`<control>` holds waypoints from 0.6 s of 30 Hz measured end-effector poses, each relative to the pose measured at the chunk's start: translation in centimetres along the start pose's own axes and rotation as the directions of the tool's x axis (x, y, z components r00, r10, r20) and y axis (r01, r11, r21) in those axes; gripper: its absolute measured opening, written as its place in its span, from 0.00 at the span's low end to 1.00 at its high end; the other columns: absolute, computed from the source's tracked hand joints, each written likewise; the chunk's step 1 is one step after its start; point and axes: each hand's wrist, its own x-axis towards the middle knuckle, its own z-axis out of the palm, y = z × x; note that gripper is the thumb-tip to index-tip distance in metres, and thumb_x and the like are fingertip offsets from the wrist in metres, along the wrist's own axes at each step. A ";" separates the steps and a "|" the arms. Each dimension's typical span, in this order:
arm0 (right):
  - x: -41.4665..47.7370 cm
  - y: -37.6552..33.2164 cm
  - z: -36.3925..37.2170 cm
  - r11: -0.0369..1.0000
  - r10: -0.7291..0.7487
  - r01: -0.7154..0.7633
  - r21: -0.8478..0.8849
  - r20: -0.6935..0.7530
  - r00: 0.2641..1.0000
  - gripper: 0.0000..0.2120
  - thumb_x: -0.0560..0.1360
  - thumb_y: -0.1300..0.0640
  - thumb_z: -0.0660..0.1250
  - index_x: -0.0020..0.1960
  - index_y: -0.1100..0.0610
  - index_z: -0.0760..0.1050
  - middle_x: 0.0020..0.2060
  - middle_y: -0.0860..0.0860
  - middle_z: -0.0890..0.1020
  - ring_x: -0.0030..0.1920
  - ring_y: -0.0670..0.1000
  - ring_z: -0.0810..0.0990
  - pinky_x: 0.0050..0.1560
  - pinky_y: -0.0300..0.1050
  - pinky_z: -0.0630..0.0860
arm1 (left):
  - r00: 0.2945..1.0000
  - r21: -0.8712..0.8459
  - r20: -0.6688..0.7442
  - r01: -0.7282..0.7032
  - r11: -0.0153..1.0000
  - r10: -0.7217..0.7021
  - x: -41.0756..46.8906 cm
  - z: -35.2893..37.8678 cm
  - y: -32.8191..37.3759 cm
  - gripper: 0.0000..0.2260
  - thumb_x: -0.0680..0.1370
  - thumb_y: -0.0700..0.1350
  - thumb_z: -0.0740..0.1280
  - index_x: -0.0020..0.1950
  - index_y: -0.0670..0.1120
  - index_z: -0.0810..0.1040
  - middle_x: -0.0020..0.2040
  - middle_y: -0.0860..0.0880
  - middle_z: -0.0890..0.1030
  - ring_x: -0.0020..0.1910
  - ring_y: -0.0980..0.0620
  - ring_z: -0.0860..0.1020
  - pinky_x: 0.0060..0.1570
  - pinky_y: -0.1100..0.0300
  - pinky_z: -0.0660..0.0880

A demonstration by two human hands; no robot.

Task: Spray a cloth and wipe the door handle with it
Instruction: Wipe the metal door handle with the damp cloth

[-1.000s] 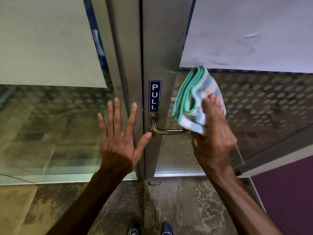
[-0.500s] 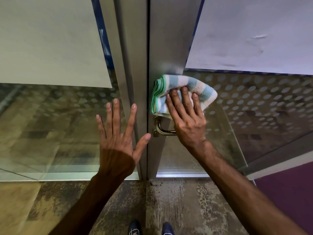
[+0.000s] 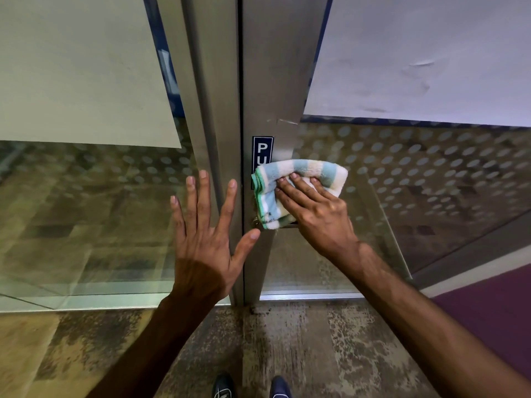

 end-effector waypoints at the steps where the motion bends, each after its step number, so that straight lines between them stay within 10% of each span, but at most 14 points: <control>1: 0.0 0.1 -0.4 0.999 0.005 -0.007 0.038 0.047 0.999 0.27 0.73 0.64 0.77 0.71 0.58 0.79 0.71 0.55 0.79 0.71 0.57 0.77 0.67 0.60 0.79 | 1.000 0.000 0.006 0.002 1.000 -0.002 -0.1 0.0 0.1 0.37 0.83 0.70 0.39 0.86 0.49 0.50 0.85 0.36 0.45 0.84 0.38 0.42 0.80 0.31 0.46; 8: -2.2 0.5 -4.9 0.913 0.235 -0.224 0.340 0.009 0.972 0.31 0.67 0.75 0.67 0.67 0.56 0.82 0.67 0.53 0.83 0.68 0.56 0.81 0.60 0.56 0.83 | 1.000 -0.038 0.011 0.006 0.999 -0.005 -0.3 -0.1 0.9 0.38 0.82 0.70 0.38 0.86 0.48 0.51 0.85 0.37 0.45 0.84 0.40 0.40 0.81 0.32 0.42; 13: -5.5 1.5 -7.1 0.615 0.690 -0.461 0.640 -0.153 0.707 0.36 0.65 0.79 0.66 0.71 0.60 0.77 0.66 0.57 0.82 0.67 0.57 0.82 0.64 0.61 0.80 | 1.000 -0.036 0.017 0.023 0.999 -0.022 -0.3 -0.5 1.1 0.39 0.82 0.71 0.37 0.86 0.49 0.49 0.85 0.37 0.43 0.84 0.40 0.40 0.81 0.32 0.42; 18: -2.2 1.1 -5.7 0.873 0.439 -0.305 0.382 -0.338 0.833 0.32 0.72 0.79 0.63 0.73 0.63 0.75 0.73 0.59 0.76 0.76 0.61 0.72 0.73 0.63 0.73 | 0.999 -0.043 0.028 0.035 0.998 -0.034 -0.6 -0.9 1.0 0.39 0.81 0.71 0.36 0.86 0.49 0.48 0.85 0.37 0.42 0.84 0.40 0.38 0.81 0.33 0.40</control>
